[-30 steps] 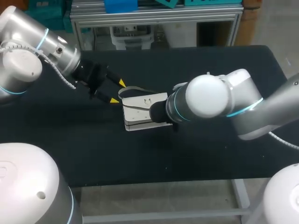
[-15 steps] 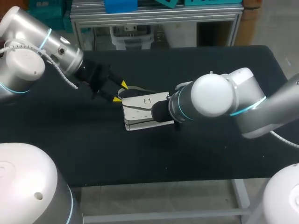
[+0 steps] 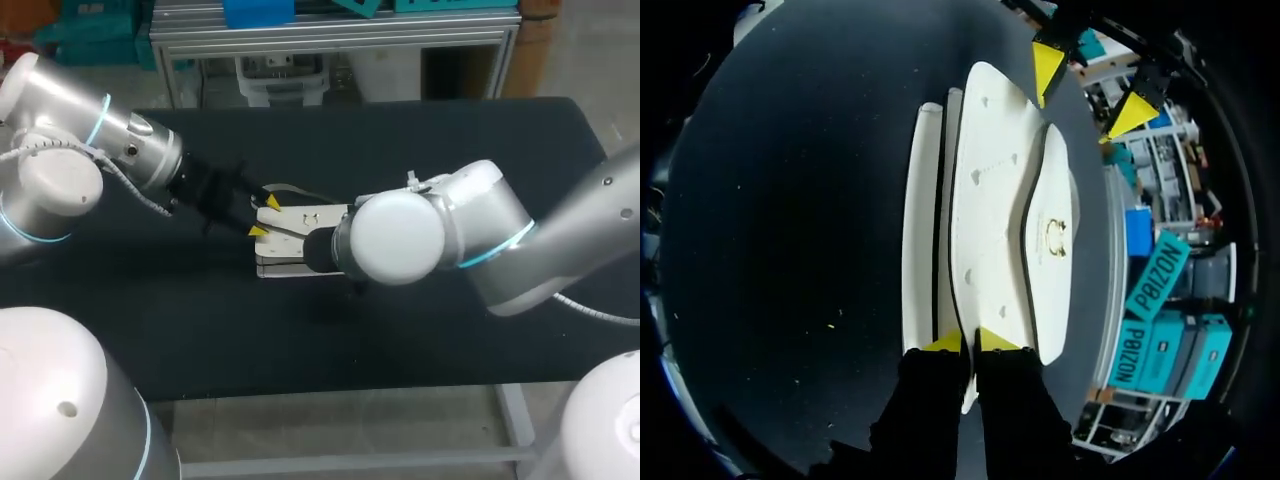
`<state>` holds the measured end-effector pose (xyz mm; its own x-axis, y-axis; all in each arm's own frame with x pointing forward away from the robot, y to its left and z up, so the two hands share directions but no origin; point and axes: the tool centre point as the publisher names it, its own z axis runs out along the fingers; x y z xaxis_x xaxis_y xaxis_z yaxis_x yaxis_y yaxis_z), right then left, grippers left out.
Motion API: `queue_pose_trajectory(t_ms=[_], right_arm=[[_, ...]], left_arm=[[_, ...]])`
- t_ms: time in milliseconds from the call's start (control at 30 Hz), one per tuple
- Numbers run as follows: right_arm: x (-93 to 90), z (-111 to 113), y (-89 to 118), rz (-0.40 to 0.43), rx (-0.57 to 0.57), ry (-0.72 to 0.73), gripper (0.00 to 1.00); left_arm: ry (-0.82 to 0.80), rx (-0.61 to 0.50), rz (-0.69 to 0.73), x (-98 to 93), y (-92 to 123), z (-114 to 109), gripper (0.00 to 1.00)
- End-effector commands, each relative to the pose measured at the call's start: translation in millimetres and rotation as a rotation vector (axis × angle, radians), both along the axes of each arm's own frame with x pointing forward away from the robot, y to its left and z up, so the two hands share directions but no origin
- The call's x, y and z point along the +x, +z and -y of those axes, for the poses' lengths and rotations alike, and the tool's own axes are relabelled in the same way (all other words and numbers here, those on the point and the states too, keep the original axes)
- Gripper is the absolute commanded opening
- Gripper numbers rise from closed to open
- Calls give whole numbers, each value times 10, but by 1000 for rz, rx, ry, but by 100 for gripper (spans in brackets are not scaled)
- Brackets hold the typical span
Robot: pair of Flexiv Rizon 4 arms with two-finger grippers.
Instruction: Pick up the bag, open it, inspect its contents, close it, and place it on the opposite side
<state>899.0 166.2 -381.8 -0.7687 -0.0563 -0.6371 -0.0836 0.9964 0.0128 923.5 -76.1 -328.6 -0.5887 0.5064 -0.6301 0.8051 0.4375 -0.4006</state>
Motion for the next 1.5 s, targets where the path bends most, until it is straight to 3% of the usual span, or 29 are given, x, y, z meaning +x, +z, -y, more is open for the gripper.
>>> queue_pose_trajectory(t_ms=[33, 333, 667, 867, 1033, 1100, 1500], right_arm=[[8, -75, -31, 6, -21, -26, 0], [28, -115, -34, 4, -17, -25, 0], [54, -121, -42, -11, 22, 23, 0], [71, -116, -54, -17, 46, 51, 0], [78, -113, -56, -22, 50, 82, 0], [80, -118, -57, -22, 51, 94, 0], [77, -106, -73, -36, 27, 130, 0]], left_arm=[[4, -12, 17, -64, -56, 48, 48], [36, -1, 56, -84, -192, 125, 42], [53, -3, 122, 82, -279, 194, 42], [95, -3, 156, 195, -321, 211, 38], [144, -24, 152, 327, -317, 224, 24], [165, -41, 134, 375, -293, 221, 0], [258, -81, -86, 537, 45, 118, 0]])
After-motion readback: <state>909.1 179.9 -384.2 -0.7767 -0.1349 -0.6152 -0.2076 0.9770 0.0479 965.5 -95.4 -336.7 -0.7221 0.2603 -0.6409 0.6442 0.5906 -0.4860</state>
